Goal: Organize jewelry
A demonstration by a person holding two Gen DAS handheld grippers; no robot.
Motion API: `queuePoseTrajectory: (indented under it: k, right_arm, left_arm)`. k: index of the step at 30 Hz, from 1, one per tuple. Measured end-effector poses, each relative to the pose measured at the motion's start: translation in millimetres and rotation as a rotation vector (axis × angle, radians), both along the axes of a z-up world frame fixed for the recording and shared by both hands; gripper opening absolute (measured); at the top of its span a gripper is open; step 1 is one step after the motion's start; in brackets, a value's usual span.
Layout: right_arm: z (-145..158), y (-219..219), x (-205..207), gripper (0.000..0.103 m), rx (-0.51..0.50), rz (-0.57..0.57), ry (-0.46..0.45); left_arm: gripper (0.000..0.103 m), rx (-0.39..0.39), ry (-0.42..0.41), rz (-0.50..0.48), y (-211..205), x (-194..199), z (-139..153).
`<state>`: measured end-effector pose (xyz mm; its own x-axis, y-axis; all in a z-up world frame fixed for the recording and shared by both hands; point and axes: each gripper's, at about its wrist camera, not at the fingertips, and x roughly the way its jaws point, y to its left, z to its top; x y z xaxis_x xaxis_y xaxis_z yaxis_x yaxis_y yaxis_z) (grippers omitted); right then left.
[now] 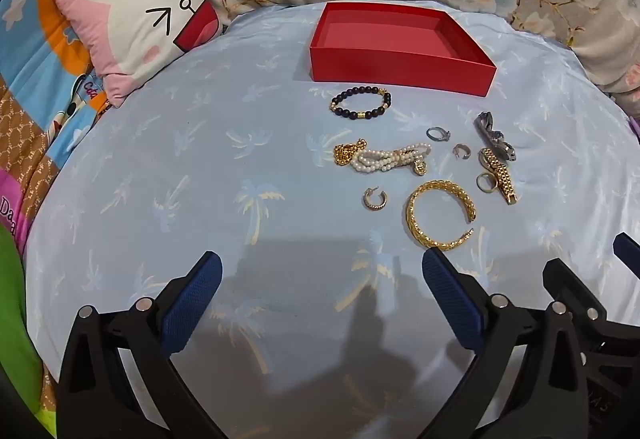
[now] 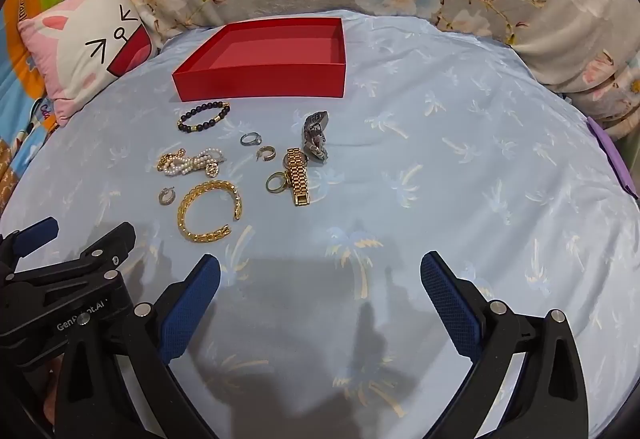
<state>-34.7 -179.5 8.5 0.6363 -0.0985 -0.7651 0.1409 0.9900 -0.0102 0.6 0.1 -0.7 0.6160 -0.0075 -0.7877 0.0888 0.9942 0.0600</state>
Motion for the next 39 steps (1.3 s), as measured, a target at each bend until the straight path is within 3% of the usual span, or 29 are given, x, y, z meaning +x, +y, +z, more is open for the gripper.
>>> queuePoseTrajectory:
  k: [39]
  right_arm:
    - [3,-4,5,0.098,0.003,0.000,0.002]
  left_arm:
    - [0.097,0.013,-0.017,-0.012,-2,5,5]
